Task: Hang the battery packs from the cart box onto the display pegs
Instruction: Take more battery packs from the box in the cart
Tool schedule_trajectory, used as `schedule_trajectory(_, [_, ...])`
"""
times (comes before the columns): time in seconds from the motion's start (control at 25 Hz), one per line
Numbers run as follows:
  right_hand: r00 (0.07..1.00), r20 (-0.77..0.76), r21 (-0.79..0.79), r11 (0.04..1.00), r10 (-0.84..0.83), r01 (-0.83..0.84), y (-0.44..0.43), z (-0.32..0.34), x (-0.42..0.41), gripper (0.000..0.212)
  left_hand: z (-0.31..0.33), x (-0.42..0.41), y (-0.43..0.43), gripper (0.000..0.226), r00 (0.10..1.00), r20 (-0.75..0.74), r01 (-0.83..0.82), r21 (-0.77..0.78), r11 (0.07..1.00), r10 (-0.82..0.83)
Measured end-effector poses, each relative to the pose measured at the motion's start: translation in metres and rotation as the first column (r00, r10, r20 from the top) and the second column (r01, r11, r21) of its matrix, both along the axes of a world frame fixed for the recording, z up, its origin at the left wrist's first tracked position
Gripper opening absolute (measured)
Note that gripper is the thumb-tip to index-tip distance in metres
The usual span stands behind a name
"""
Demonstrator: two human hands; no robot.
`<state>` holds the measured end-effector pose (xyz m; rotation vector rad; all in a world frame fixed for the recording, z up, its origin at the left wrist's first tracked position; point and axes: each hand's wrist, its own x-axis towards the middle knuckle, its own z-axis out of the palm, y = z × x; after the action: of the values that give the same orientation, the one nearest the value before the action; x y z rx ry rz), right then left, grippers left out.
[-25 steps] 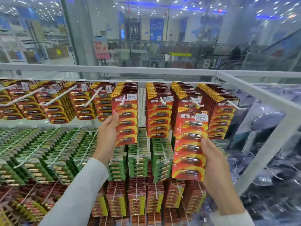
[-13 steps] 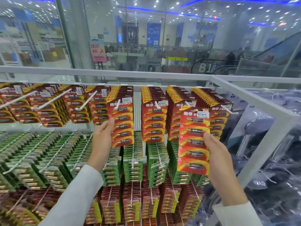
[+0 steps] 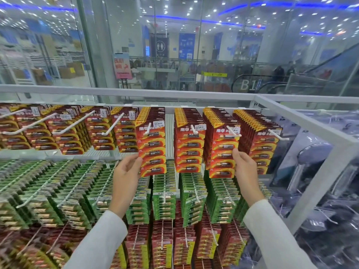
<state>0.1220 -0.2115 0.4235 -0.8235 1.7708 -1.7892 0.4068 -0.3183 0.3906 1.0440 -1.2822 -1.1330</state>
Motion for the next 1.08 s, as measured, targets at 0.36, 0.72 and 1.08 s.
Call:
schedule_trajectory(0.36, [0.989, -0.018, 0.068, 0.986, -0.15, 0.151, 0.046, -0.066, 0.0, 0.013, -0.047, 0.03, 0.049, 0.016, 0.999, 0.005, 0.033, 0.121, 0.992, -0.034])
schedule_trajectory(0.72, [0.932, 0.139, 0.316, 0.907, -0.336, 0.28, 0.199, -0.179, 0.04, 0.008, -0.149, -0.007, 0.139, 0.018, 0.939, 0.031, 0.302, 0.399, 0.866, -0.341])
schedule_trajectory(1.08, [0.78, 0.232, 0.546, 0.742, -0.581, 0.39, 0.378, -0.256, 0.018, 0.01, -0.232, -0.126, 0.27, 0.014, 0.736, 0.094, 0.506, 0.582, 0.637, -0.671])
